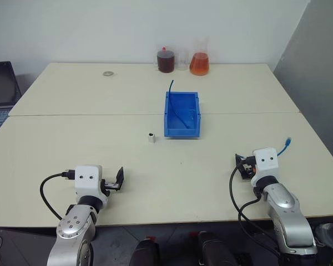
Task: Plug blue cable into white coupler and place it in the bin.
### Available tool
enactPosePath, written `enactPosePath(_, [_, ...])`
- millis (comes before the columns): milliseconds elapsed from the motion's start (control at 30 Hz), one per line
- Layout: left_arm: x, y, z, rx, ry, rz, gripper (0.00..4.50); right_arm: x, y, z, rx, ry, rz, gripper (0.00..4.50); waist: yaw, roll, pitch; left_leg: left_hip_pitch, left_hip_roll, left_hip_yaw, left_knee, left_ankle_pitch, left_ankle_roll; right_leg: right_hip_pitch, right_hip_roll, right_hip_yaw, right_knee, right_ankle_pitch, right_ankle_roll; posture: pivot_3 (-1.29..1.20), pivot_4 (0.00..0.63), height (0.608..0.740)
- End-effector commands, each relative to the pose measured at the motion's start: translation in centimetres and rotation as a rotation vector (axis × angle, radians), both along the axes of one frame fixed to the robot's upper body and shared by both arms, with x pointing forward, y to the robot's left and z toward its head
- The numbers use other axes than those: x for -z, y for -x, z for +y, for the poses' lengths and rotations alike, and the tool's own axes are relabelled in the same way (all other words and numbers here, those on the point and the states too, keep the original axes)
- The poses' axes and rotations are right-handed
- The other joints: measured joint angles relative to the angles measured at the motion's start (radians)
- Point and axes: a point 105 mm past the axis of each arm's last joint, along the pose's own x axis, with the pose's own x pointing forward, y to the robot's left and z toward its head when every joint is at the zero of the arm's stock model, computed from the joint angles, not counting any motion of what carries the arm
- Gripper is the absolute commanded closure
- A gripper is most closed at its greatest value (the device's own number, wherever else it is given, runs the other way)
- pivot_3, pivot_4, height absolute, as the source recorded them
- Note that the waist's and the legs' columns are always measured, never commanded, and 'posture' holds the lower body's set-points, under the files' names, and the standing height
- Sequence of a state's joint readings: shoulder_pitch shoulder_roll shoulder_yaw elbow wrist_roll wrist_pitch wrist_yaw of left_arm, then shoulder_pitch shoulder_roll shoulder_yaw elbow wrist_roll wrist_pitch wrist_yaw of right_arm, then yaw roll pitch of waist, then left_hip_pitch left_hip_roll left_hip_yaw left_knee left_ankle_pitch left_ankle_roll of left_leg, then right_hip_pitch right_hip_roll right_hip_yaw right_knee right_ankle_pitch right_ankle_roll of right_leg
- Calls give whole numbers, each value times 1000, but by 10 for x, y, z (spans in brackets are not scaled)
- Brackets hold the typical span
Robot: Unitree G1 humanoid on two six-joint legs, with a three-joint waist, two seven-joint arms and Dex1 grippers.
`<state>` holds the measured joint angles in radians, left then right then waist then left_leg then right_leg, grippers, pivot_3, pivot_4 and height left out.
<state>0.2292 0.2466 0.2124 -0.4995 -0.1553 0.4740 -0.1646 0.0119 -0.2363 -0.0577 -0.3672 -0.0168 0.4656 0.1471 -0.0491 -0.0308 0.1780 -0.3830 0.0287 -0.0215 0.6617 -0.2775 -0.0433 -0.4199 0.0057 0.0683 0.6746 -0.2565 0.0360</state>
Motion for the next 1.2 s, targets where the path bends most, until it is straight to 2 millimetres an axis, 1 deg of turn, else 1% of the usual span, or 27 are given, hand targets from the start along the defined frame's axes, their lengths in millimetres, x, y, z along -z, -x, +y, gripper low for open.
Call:
enactPosePath(33, [-12, -2, -2, 8, 2, -54, 0, -16, 2, -3, 16, 2, -60, 874, 0, 0, 0, 0, 0, 0, 0, 0, 0, 0, 0, 0, 0, 0, 0, 0, 150, 740])
enactPosePath(233, [-13, -4, -6, 22, 5, -57, 0, -17, 3, -5, 25, 5, -62, 874, 0, 0, 0, 0, 0, 0, 0, 0, 0, 0, 0, 0, 0, 0, 0, 0, 150, 740])
enactPosePath(367, [-23, -8, -25, 179, 0, -71, 0, -29, 5, -18, 82, 42, -103, 874, 0, 0, 0, 0, 0, 0, 0, 0, 0, 0, 0, 0, 0, 0, 0, 0, 150, 740])
enactPosePath(467, [-41, -16, -48, 365, -19, -97, 0, -42, 7, -33, 152, 71, -139, 874, 3, 0, 0, 0, 0, 0, 0, 0, 0, 0, 0, -1, 0, 0, 0, 0, 150, 740])
enactPosePath(533, [-57, -23, -82, 616, -36, -105, 0, -47, 11, -52, 243, 97, -140, 874, 9, 0, 0, -1, 0, 0, 0, 0, 0, 0, 0, -1, 0, 0, 0, 0, 150, 740])
enactPosePath(567, [-66, -26, -103, 771, -49, -113, 0, -49, 13, -64, 298, 121, -132, 874, 14, 0, 0, -1, 0, -1, 1, 0, 0, 0, 0, -1, 0, 0, 0, 0, 150, 740])
enactPosePath(600, [-72, -26, -116, 868, -60, -115, 0, -51, 14, -72, 334, 137, -126, 874, 22, 0, 1, -1, 0, -1, 1, 0, 0, 0, 0, -2, 0, 0, 0, 0, 150, 740])
enactPosePath(667, [-76, -27, -144, 1070, -97, -100, 0, -43, 11, -94, 414, 131, -57, 874, 20, 0, 0, -2, -1, -1, 2, 0, 0, 0, 0, -1, -1, 0, -1, 0, 150, 740])
enactPosePath(767, [-77, -30, -167, 1217, -115, -92, 0, -32, 6, -116, 487, 89, 18, 874, 7, 2, -1, -1, -2, 3, 1, 0, 0, 1, 0, 3, -2, 2, 3, 0, 150, 740])
enactPosePath(800, [-75, -30, -179, 1287, -133, -87, 0, -25, 2, -126, 528, 59, 64, 874, 2, 2, -1, 0, -2, 5, 0, 0, 0, 1, 0, 4, -3, 2, 3, 0, 150, 740])
enactPosePath(867, [-73, -33, -200, 1390, -149, -79, 0, -18, -8, -136, 556, 19, 106, 874, -1, 2, 0, -1, -1, 4, 0, 0, 0, 0, 1, 4, -3, 1, 1, 0, 150, 740])
enactPosePath(967, [-74, -39, -216, 1452, -169, -97, 0, -17, -21, -139, 553, -22, 114, 874, -3, 3, 1, -2, -1, 4, 0, 0, 0, -1, 2, 3, -3, 3, -2, 0, 150, 740])
enactPosePath(1100, [-73, -45, -224, 1464, -162, -106, 0, -18, -31, -139, 562, -75, 107, 874, -7, 3, 0, -2, -1, 4, -1, 0, 1, -1, 2, 4, -2, 2, -2, 0, 150, 740])
enactPosePath(1200, [-69, -42, -224, 1473, -164, -104, 0, -20, -35, -137, 572, -99, 91, 874, -7, 3, 0, -2, -1, 3, -1, 0, 1, -1, 2, 4, -2, 2, -2, 0, 150, 740])
